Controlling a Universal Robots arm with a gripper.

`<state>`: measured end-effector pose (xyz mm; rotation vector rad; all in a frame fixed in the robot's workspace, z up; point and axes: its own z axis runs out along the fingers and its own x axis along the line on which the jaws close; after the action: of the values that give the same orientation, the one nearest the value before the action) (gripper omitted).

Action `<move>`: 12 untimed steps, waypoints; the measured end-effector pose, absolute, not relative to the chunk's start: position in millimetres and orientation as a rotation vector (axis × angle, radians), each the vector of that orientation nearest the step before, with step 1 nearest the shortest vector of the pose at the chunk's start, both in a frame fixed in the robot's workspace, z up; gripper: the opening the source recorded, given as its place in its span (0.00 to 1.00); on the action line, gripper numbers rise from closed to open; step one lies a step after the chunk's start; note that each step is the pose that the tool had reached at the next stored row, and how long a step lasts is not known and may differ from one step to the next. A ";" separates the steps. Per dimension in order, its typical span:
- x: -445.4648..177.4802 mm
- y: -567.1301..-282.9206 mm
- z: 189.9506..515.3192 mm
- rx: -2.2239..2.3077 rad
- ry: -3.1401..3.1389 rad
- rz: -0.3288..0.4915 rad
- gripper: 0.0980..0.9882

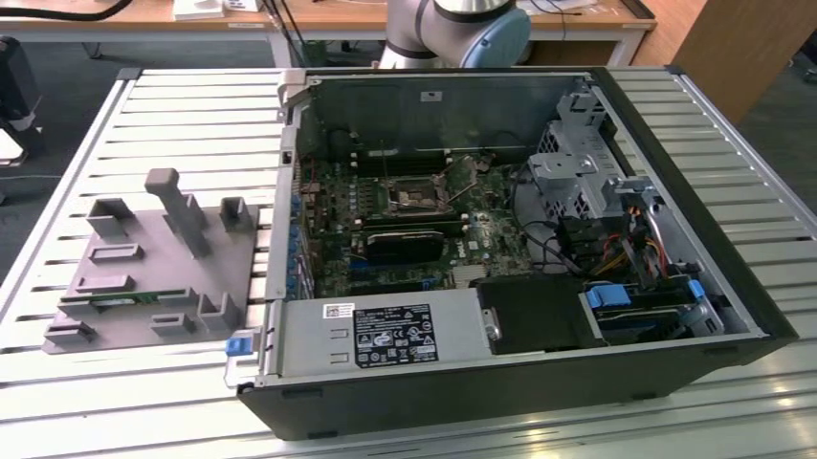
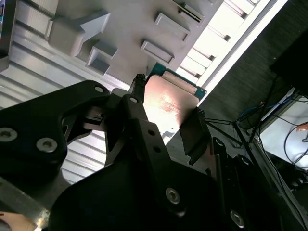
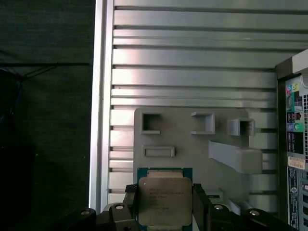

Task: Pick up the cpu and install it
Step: 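Pick up the cpu and move it towards the insertion slot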

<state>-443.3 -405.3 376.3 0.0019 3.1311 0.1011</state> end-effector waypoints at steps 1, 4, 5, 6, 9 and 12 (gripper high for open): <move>-443.4 -405.1 377.8 0.002 3.131 0.101 0.50; -443.3 -404.8 380.8 0.002 3.131 0.101 0.50; -443.3 -404.7 381.8 0.002 3.131 0.101 0.50; -443.4 -404.7 383.0 0.002 3.131 0.101 0.50; -443.3 -404.5 386.9 0.002 3.131 0.101 0.50; -443.3 -404.5 392.3 0.002 3.131 0.101 0.50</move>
<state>-443.3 -404.5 392.3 0.0019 3.1313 0.1010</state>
